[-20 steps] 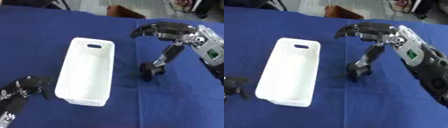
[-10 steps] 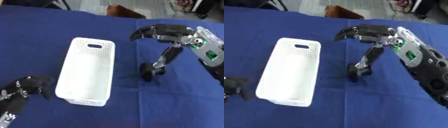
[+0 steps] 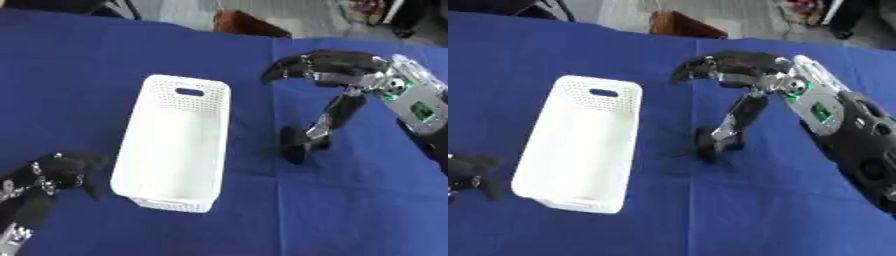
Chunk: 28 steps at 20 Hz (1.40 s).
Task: Pick up objects on the table and place them in the box.
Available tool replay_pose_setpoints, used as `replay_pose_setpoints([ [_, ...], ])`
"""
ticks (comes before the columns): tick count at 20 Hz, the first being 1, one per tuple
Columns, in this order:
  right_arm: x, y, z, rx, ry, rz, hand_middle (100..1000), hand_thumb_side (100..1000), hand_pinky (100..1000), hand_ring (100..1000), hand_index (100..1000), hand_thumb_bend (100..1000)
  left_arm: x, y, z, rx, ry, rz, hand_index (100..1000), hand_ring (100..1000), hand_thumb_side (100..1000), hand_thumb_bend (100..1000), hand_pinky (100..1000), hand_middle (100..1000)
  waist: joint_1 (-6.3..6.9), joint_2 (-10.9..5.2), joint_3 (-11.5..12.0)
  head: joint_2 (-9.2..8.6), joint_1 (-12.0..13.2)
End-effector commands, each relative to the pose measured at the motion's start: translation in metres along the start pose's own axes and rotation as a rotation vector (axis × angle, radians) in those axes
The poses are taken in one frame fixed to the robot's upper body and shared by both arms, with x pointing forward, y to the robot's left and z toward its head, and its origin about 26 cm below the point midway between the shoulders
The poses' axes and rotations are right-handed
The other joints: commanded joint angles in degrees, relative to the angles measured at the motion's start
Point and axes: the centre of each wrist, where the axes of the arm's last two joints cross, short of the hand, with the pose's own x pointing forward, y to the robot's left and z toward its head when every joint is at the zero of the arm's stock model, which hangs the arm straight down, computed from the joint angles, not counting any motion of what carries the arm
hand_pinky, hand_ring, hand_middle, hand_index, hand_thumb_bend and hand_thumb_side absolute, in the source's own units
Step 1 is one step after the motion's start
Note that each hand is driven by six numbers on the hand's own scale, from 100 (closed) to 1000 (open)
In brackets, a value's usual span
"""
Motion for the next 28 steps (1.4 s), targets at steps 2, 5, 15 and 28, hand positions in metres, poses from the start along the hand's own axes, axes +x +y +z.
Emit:
replay_pose_setpoints([
  [2, -0.009, -0.001, 0.011, 0.373, -0.207, 0.242, 883, 495, 845, 846, 939, 627, 0.005, 0.003, -0.004, -0.186, -0.124, -0.142, 848, 851, 586, 100, 547, 743, 0.24, -0.77, 0.0, -0.31, -0.5],
  [5, -0.014, 0.007, 0.014, 0.395, -0.182, 0.227, 882, 491, 842, 845, 938, 628, 0.005, 0.002, -0.004, -0.186, -0.125, -0.143, 848, 851, 585, 100, 547, 743, 0.3, -0.7, 0.0, -0.35, -0.5],
  [15, -0.015, 0.011, 0.014, 0.401, -0.174, 0.217, 881, 484, 818, 842, 938, 634, 0.005, 0.002, -0.004, -0.186, -0.127, -0.144, 848, 852, 584, 100, 548, 743, 0.41, -0.66, 0.1, -0.33, -0.6],
  [28, -0.014, 0.026, 0.007, 0.451, -0.173, 0.211, 863, 459, 755, 821, 929, 640, 0.005, 0.003, -0.005, -0.187, -0.13, -0.145, 848, 852, 584, 100, 548, 743, 0.39, -0.64, 0.0, -0.28, -0.7],
])
